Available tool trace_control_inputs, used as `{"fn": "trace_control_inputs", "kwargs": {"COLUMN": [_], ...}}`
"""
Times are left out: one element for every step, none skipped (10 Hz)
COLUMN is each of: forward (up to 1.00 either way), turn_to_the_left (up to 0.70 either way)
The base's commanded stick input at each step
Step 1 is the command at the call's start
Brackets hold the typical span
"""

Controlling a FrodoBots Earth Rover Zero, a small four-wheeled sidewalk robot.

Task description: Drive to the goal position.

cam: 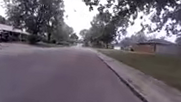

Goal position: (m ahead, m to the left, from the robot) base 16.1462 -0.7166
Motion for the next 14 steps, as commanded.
{"fn": "trace_control_inputs", "kwargs": {"forward": [1.00, 1.00, 1.00, 1.00, 1.00, 1.00, 1.00, 1.00, 1.00, 1.00, 1.00, 1.00, 1.00, 1.00], "turn_to_the_left": [0.00, 0.00, 0.00, 0.00, 0.00, 0.00, 0.00, 0.00, 0.00, 0.00, -0.08, -0.31, -0.36, -0.31]}}
